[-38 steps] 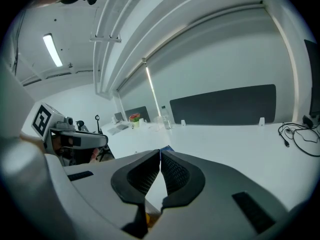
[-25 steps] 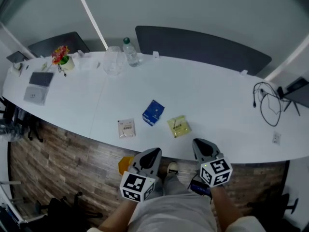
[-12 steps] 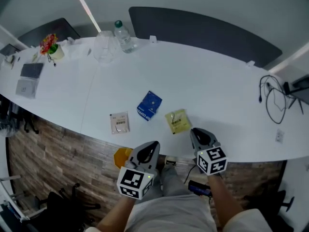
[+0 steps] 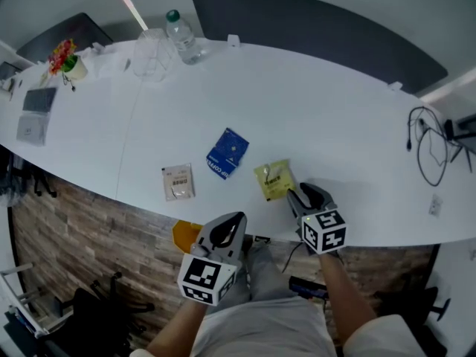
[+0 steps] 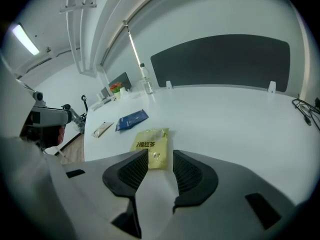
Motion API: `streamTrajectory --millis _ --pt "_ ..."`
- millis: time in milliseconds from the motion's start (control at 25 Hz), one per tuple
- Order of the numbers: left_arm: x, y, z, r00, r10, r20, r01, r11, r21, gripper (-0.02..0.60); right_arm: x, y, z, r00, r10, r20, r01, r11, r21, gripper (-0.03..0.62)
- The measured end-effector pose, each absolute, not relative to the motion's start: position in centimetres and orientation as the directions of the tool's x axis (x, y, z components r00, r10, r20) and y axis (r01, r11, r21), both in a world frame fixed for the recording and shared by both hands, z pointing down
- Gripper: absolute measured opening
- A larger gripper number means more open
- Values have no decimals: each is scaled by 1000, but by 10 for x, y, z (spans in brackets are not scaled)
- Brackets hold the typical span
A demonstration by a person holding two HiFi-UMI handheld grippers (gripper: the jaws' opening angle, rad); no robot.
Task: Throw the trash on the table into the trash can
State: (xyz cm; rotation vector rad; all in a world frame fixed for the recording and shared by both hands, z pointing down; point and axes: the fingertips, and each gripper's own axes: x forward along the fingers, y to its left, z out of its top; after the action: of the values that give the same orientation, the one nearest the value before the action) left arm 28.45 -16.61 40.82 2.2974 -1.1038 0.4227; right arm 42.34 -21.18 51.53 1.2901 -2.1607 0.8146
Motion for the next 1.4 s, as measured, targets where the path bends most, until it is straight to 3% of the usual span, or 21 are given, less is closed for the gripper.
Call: streamTrajectory --millis 480,640,760,1400 --pt "273 -169 417 591 -623 512 -806 -484 341 2 418 -215 536 -415 -563 715 -898 379 -223 168" --pt "271 -168 418 588 -625 513 -808 -477 345 2 420 -214 537 -393 -562 728 -904 379 -196 73" --pt "270 -167 416 587 -628 512 -809 -477 342 2 419 -215 532 -394 -577 715 -905 377 -195 44" --pt "256 -159 373 578 -671 465 -816 -497 296 2 417 -210 449 -468 -650 599 -883 381 -275 34"
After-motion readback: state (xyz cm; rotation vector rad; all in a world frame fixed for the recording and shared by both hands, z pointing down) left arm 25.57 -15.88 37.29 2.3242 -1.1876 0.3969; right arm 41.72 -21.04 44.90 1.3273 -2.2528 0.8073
